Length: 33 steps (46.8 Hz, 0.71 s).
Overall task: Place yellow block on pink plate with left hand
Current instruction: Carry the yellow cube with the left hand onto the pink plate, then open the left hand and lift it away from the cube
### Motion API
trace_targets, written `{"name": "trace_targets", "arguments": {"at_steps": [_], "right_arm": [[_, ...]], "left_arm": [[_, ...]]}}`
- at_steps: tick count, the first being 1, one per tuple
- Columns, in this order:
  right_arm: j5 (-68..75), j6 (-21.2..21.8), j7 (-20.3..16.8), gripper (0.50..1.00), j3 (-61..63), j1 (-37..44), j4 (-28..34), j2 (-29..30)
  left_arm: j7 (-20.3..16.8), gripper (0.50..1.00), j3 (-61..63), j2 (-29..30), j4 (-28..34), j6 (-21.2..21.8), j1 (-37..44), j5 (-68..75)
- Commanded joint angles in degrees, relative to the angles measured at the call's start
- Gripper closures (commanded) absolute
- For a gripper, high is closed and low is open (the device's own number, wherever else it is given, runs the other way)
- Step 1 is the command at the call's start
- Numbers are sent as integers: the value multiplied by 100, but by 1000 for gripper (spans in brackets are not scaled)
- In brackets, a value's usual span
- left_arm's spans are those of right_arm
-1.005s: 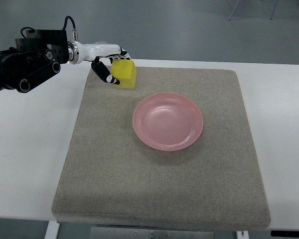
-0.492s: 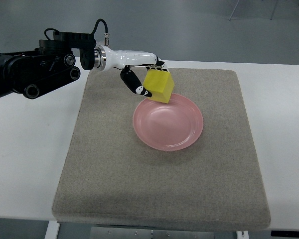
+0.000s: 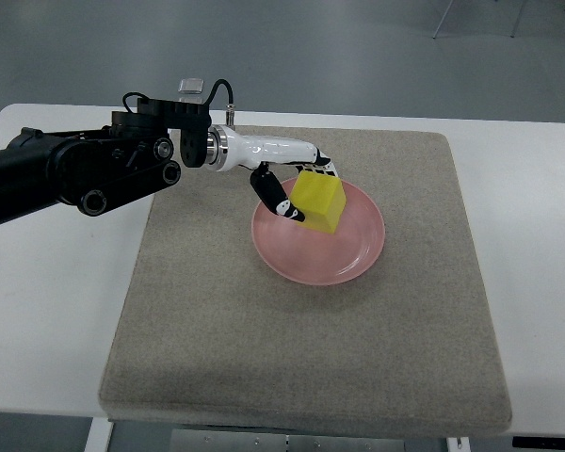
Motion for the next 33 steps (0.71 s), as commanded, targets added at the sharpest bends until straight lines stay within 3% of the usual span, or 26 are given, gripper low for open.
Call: {"name": "trace_targets", "arguments": {"at_steps": [1, 15, 24, 33], "right_arm": [[2, 0, 0, 576, 0, 5, 0, 0], [2, 0, 0, 576, 0, -3, 0, 0], [2, 0, 0, 576, 0, -3, 0, 0], [2, 0, 0, 576, 0, 5, 0, 0]], "left_arm": [[0, 752, 0, -55, 56, 5, 42, 13], [0, 731, 17, -108, 73, 14, 86, 39], [-9, 656, 26, -108, 65, 40, 95, 39], [-9, 637, 79, -108, 82, 32, 95, 39]]}}
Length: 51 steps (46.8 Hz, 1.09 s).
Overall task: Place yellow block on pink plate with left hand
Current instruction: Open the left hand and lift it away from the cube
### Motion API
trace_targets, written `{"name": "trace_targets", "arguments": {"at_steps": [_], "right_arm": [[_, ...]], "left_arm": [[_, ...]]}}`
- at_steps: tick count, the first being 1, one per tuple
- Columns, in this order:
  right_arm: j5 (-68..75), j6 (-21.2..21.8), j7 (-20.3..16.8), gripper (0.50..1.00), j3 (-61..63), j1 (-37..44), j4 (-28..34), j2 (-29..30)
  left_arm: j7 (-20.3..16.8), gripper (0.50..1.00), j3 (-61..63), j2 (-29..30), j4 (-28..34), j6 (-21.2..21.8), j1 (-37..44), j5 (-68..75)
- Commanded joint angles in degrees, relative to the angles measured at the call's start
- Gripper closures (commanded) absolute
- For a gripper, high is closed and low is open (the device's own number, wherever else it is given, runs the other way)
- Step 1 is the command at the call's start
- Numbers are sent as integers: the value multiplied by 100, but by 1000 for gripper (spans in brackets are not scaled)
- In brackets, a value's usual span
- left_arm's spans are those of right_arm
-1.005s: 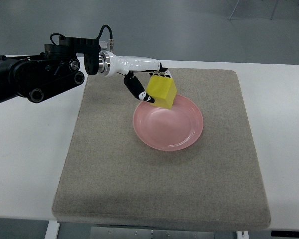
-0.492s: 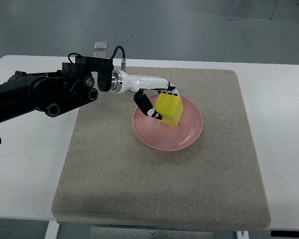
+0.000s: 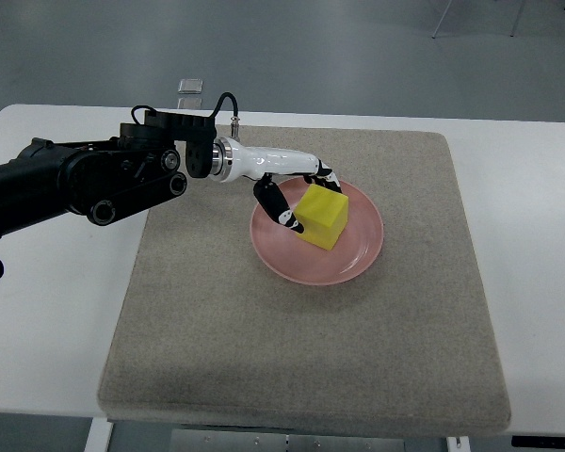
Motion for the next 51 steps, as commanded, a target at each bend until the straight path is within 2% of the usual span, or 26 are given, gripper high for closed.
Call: {"name": "trace_targets", "arguments": {"at_steps": [1, 8, 12, 25, 43, 51], "right_arm": [[0, 0, 1, 576, 0, 5, 0, 0], [-8, 0, 1, 576, 0, 5, 0, 0], [0, 0, 1, 576, 0, 5, 0, 0], [0, 0, 1, 576, 0, 5, 0, 0], [0, 0, 1, 576, 0, 5, 0, 0], [0, 0, 1, 576, 0, -4, 0, 0]], "left_arm": [[0, 630, 3, 1, 5, -8, 0, 0], [0, 615, 3, 1, 14, -8, 35, 0], [0, 568, 3, 1, 14, 1, 44, 0], [-17, 555, -14, 89, 75, -8, -8, -8], [-17, 542, -93, 264, 1103, 79, -8, -114], [-17, 542, -102, 247, 1604, 492, 62, -140]]}}
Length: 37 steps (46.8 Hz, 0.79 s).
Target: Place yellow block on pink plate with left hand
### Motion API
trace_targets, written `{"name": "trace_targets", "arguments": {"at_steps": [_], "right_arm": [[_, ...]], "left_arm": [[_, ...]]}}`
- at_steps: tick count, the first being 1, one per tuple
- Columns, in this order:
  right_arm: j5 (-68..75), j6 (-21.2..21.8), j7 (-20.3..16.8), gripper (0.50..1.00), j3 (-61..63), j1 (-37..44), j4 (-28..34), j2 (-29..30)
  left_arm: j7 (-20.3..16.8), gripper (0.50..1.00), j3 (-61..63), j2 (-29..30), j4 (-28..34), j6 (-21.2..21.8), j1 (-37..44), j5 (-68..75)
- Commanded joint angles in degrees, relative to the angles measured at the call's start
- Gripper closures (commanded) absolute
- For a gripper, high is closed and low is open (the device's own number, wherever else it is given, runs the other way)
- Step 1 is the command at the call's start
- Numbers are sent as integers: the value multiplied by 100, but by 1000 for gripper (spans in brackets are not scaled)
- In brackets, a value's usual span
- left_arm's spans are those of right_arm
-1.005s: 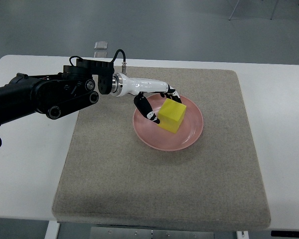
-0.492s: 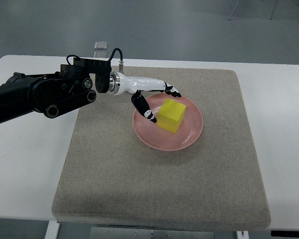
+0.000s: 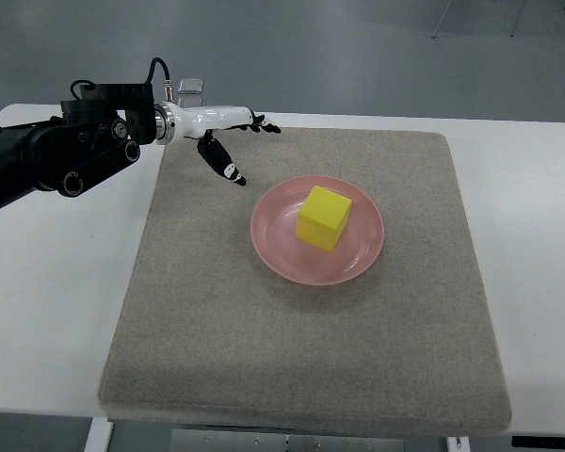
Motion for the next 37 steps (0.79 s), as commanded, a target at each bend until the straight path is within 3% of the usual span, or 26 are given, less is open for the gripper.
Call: {"name": "trace_targets", "arguments": {"at_steps": [1, 9, 29, 37], "right_arm": [[2, 0, 1, 576, 0, -5, 0, 0], [2, 0, 1, 576, 0, 4, 0, 0], [2, 0, 1, 576, 0, -5, 0, 0], [-7, 0, 1, 576, 0, 4, 0, 0]], "left_arm": [[0, 542, -11, -12, 238, 298, 28, -14], [9, 542, 6, -65, 668, 949, 159, -531], [62, 546, -2, -434, 1740, 1714, 432, -2992], [571, 544, -20, -680, 2154, 1775, 546, -4644]]}}
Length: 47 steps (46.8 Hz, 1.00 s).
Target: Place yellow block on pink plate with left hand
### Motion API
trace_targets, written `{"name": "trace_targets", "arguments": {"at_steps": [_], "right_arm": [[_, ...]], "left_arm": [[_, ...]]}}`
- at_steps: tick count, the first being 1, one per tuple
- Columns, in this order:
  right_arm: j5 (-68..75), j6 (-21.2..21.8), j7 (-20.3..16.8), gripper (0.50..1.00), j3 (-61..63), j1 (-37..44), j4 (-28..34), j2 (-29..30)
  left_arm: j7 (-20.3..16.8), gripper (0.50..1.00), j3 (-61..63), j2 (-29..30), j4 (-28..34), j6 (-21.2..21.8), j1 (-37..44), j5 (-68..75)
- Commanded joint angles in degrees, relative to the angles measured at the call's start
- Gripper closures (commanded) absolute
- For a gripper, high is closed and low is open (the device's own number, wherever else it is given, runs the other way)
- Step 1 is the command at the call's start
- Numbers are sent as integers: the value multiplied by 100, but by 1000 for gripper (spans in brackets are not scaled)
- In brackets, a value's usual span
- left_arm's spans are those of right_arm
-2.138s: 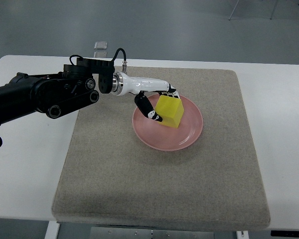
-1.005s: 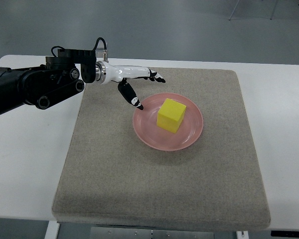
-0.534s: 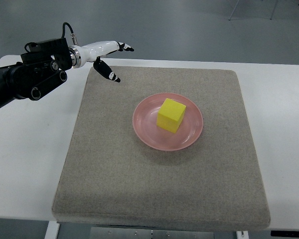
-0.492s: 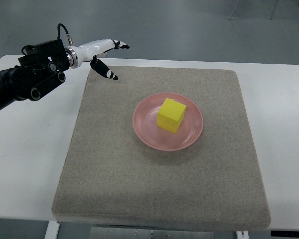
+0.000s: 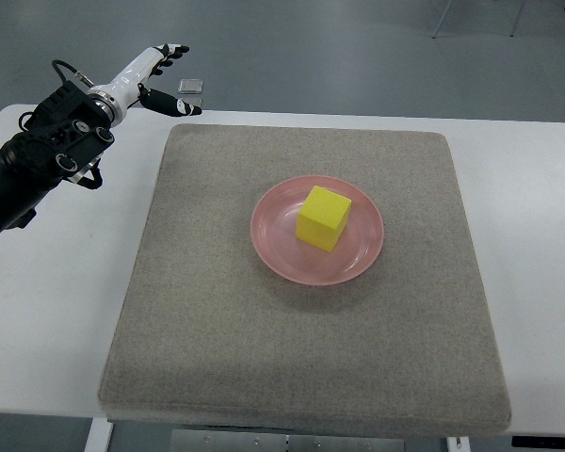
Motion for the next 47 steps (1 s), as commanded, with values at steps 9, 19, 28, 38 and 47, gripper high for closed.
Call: {"name": "trace_targets", "arguments": {"at_steps": [9, 19, 28, 38, 47], "right_arm": [[1, 0, 1, 576, 0, 4, 0, 0], [1, 0, 1, 576, 0, -5, 0, 0], [1, 0, 1, 576, 0, -5, 0, 0], [1, 0, 1, 576, 0, -5, 0, 0], [1, 0, 1, 576, 0, -5, 0, 0]], "left_arm": [[611, 542, -383, -86, 136, 192, 54, -2171], [480, 538, -1025, -86, 136, -132, 291, -2726], [111, 538, -1895, -86, 338, -809, 555, -2735], [40, 521, -2615, -86, 347, -1433, 801, -2744], [-30, 521, -2792, -95, 303, -1645, 845, -2753]]}}
